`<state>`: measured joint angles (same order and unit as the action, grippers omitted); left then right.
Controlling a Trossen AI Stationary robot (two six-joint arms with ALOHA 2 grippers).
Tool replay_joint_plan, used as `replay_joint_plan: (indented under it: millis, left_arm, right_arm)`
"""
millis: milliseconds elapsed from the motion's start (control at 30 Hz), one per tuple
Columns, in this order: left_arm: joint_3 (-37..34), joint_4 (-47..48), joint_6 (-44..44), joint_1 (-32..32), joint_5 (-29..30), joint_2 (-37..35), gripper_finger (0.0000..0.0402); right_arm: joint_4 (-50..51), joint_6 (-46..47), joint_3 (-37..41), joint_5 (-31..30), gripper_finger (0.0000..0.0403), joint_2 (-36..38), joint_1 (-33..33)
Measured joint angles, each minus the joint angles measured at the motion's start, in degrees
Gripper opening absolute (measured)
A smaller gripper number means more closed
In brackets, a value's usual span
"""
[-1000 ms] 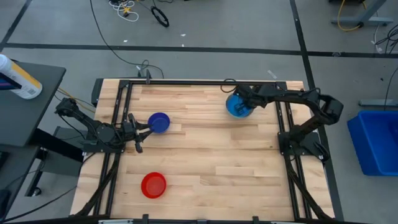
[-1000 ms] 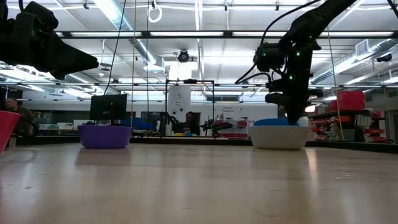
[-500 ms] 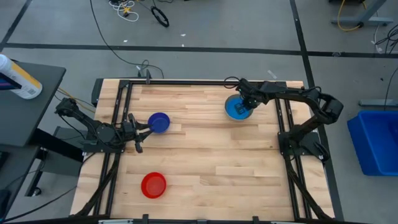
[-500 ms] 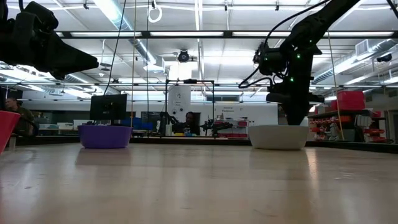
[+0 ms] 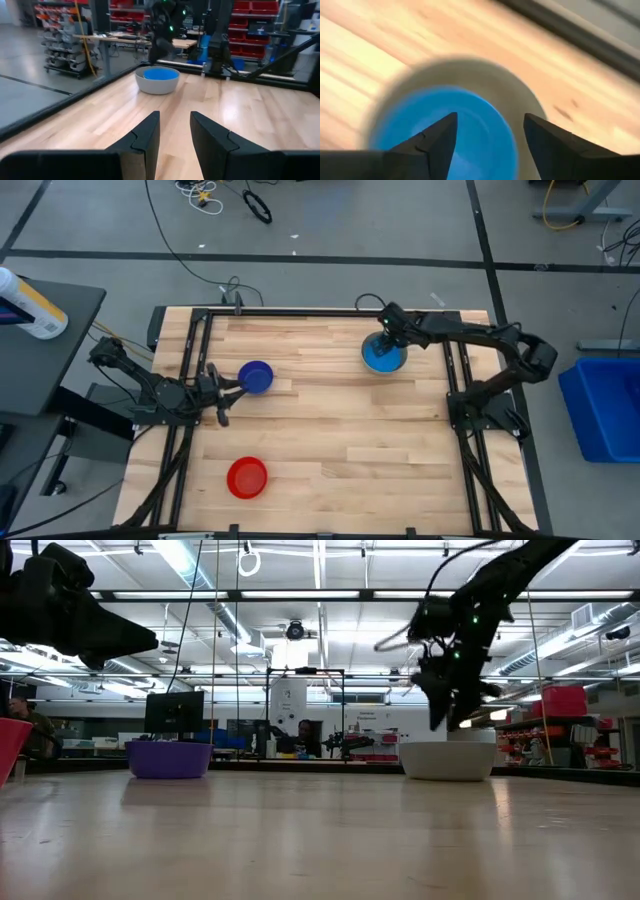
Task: Nest bowls inside each other
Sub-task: Stack the blue bowl on the light blue bowl
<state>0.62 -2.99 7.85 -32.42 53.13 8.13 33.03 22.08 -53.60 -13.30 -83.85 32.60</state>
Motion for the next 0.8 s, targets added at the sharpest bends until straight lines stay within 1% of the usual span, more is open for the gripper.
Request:
replay_joint_plan:
  millis: [67,200,267,333,433,500,533,667,800]
  left_arm:
    - [0.0,-0.1,1.8,0.0,-1.1,1.4,0.0116]
    - [0.1,0.1,6.0,1.1,-1.9,7.0,0.0117]
    - [1.1,2.2,10.0,3.0,-5.9,10.9,0.0121]
    - [2.6,5.9,14.4,5.4,-11.6,15.3,0.0129]
    - [6.5,12.2,19.8,9.1,-18.3,22.5,0.0152]
    - [9.8,15.8,21.6,11.3,-20.2,27.0,0.0174]
    - [11.7,17.4,21.8,12.2,-21.0,29.1,0.0185]
    - [20.2,22.1,18.6,16.1,-24.5,36.7,0.0223]
    - [27.1,28.4,16.9,20.5,-29.5,44.1,0.0235]
  right_arm:
    - [-3.6,-1.0,0.0,0.2,0.0236,2.2,-2.0]
    - [-10.5,-1.8,-0.1,5.8,0.0227,7.1,-7.4]
    - [-12.7,-1.8,-0.1,7.8,0.0224,9.3,-11.2]
    - [-14.1,-1.8,-0.1,9.0,0.0223,10.9,-15.4]
    - [-13.9,-0.9,-0.1,9.0,0.0225,12.7,-21.6]
    - [-12.8,0.3,-0.1,8.4,0.0229,13.2,-25.1]
    - [-12.3,1.1,-0.1,7.1,0.0232,13.2,-26.9]
    - [-9.3,3.4,-0.1,3.0,0.0238,13.2,-32.7]
    - [-5.6,5.5,-0.1,-0.7,0.0237,13.2,-37.3]
